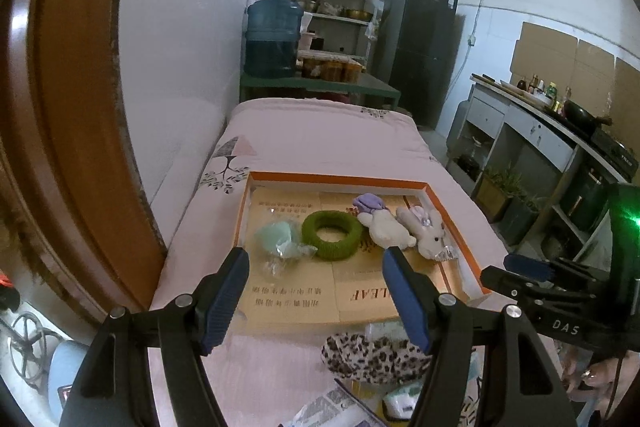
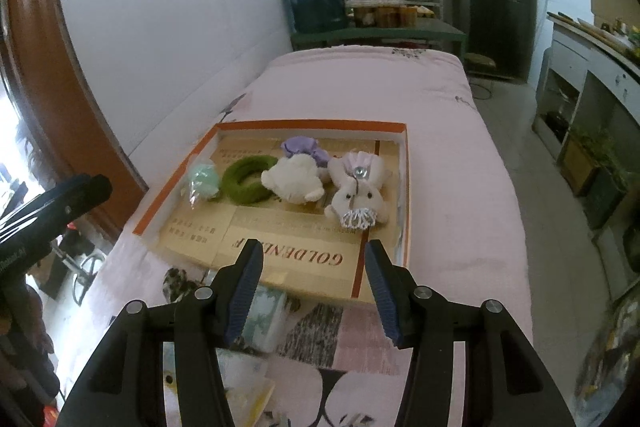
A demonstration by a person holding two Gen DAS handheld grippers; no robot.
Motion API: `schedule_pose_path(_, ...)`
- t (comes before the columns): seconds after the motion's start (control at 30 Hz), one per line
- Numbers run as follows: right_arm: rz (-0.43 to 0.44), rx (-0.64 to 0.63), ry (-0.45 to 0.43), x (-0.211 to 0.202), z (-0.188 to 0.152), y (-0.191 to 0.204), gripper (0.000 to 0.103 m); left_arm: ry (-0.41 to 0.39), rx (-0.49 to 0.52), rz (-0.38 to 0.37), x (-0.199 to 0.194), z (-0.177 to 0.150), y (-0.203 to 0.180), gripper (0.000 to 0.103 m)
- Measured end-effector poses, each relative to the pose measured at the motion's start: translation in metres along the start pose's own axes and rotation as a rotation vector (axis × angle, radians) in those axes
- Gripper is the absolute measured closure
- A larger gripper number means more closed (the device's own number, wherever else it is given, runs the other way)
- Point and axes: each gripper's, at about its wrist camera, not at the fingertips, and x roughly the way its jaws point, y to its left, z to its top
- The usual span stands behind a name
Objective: Organize soft objects
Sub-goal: 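Withdraw both grippers from the tray back toward the remaining items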
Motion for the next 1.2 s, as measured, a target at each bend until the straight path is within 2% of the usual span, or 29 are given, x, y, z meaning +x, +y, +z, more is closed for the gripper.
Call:
schedule_pose_path(0.33,-0.004,-0.003,-0.01,-0.022,-0.017,0.009,0.049,-0.007,0.012,-0.006,-0.018,-0.013,0.005,0.034)
schedule_pose_path(0.7,-0.006,-0.012,-0.042,-0.051,-0.043,0.023,0.049,-0.046,0.039,-0.044,-0.051,-0.036,0.005,0.034)
schedule_pose_path(1.0,-0.027,-0.038,-0.076,-0.074,-0.079,0.039,0.049,-0.068,0.091,-0.083,-0.071,-0.068,-0.004,0.034)
schedule_pose_path(1.2,-0.026,-0.012,-0.071,-0.08,-0.102,0.04,0.048,-0.076,0.085,-0.115,-0.079,-0.088,-0.004,0.034)
